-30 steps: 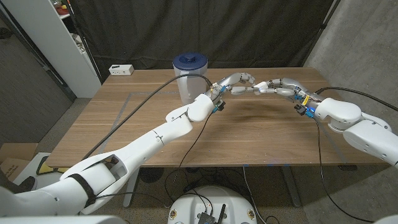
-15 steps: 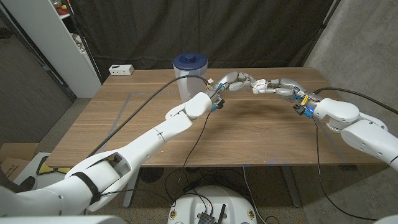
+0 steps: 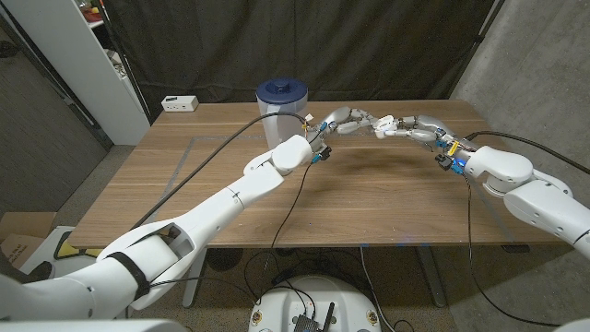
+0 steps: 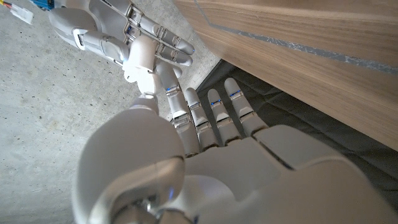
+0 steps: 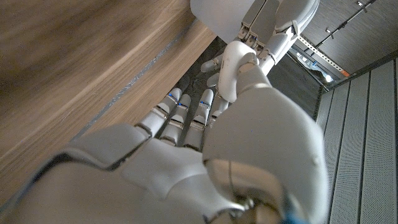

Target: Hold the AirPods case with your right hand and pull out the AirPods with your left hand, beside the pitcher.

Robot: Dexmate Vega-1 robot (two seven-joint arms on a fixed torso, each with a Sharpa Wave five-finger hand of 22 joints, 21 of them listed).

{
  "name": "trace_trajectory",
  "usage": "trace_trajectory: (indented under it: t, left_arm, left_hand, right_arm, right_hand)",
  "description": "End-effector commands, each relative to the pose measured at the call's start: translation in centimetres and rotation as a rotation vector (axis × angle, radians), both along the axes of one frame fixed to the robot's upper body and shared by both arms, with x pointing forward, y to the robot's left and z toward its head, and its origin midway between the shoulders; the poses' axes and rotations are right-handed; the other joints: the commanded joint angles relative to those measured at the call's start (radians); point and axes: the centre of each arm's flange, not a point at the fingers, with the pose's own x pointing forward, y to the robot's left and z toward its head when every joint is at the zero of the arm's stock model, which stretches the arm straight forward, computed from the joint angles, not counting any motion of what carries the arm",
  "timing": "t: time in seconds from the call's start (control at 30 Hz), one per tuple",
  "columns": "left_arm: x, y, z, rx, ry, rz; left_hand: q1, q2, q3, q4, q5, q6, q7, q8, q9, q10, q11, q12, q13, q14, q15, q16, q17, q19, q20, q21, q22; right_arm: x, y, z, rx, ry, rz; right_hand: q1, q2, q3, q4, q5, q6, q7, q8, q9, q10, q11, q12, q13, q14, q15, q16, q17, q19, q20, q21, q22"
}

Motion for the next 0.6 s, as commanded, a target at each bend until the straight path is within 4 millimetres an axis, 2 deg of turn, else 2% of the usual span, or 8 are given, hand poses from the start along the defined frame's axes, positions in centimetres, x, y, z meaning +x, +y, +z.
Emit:
trace_trajectory:
  t: [0.03, 0.1, 0.3, 0.47, 0.53, 0.6]
  left_arm:
    - [0.2, 0.3, -0.2, 0.002, 0.014, -0.009]
    - [0.1, 0.4, -0.2, -0.004, 0.01, -0.014]
    - [-0.1, 0.7, -0.1, -0.017, -0.01, -0.029]
    - [-0.6, 0.9, 0.0, -0.021, -0.04, -0.037]
    - [-0.8, 0.9, 0.1, -0.017, -0.057, -0.034]
    - [-1.1, 1.0, 0.2, -0.002, -0.088, -0.015]
  left_hand:
    - [-0.015, -0.01, -0.007, 0.003, -0.015, -0.03, 0.005, -0.027, -0.014, -0.005, 0.015, -0.009, 0.0, 0.011, -0.046, -0.006, -0.001, 0.003, 0.007, 0.003, 0.001]
    - [-0.022, -0.012, -0.009, 0.005, -0.019, -0.05, 0.017, -0.042, -0.021, -0.004, 0.014, -0.011, -0.002, 0.012, -0.045, -0.007, -0.002, 0.003, 0.008, 0.003, 0.0]
    - [-0.041, -0.019, -0.019, 0.01, -0.029, -0.103, 0.021, -0.082, -0.04, -0.014, 0.02, -0.019, -0.004, 0.013, -0.044, -0.009, -0.003, 0.007, 0.007, 0.004, 0.0]
    - [-0.082, -0.046, -0.044, 0.018, -0.042, -0.177, 0.002, -0.138, -0.068, -0.05, 0.037, -0.04, -0.011, -0.007, -0.032, -0.021, -0.004, 0.007, 0.008, 0.001, -0.002]
    - [-0.1, -0.059, -0.057, 0.019, -0.045, -0.212, -0.002, -0.164, -0.08, -0.065, 0.04, -0.05, -0.013, -0.022, -0.018, -0.029, -0.005, 0.006, 0.011, -0.002, -0.003]
    - [-0.11, -0.071, -0.065, 0.017, -0.047, -0.237, -0.01, -0.181, -0.089, -0.073, 0.037, -0.054, -0.013, -0.03, -0.02, -0.033, -0.006, 0.005, 0.012, -0.004, -0.004]
  right_arm:
    - [-0.1, -0.2, 0.0, 0.02, -0.006, -0.002]
    - [-0.2, -0.2, 0.0, 0.022, -0.003, -0.005]
    - [-0.1, -0.1, -0.2, 0.023, 0.005, -0.012]
    - [-0.1, -0.1, -0.5, 0.03, 0.017, -0.018]
    - [-0.1, -0.1, -0.6, 0.03, 0.021, -0.021]
    - [-0.1, -0.1, -0.7, 0.032, 0.025, -0.025]
  right_hand:
    - [0.002, 0.011, 0.009, 0.008, 0.007, 0.027, -0.011, 0.013, 0.108, 0.002, -0.01, -0.001, 0.002, 0.006, -0.093, 0.006, 0.005, -0.001, 0.007, 0.001, 0.002]
    - [0.002, 0.011, 0.009, 0.008, 0.008, 0.028, -0.01, 0.014, 0.108, 0.004, -0.01, -0.001, 0.002, 0.006, -0.094, 0.007, 0.005, -0.001, 0.007, 0.001, 0.002]
    - [0.003, 0.01, 0.01, 0.007, 0.008, 0.03, -0.007, 0.014, 0.111, 0.008, -0.01, -0.001, 0.004, 0.008, -0.093, 0.008, 0.005, -0.001, 0.008, 0.002, 0.002]
    - [0.003, 0.009, 0.01, 0.006, 0.008, 0.032, -0.004, 0.015, 0.115, 0.01, -0.008, -0.001, 0.005, 0.009, -0.093, 0.008, 0.005, 0.0, 0.008, 0.002, 0.002]
    - [0.003, 0.01, 0.011, 0.006, 0.008, 0.033, -0.004, 0.015, 0.115, 0.01, -0.008, -0.002, 0.005, 0.009, -0.093, 0.008, 0.005, 0.0, 0.008, 0.002, 0.002]
    - [0.003, 0.009, 0.011, 0.006, 0.008, 0.034, -0.003, 0.015, 0.115, 0.012, -0.005, -0.001, 0.005, 0.009, -0.091, 0.008, 0.005, 0.001, 0.009, 0.002, 0.002]
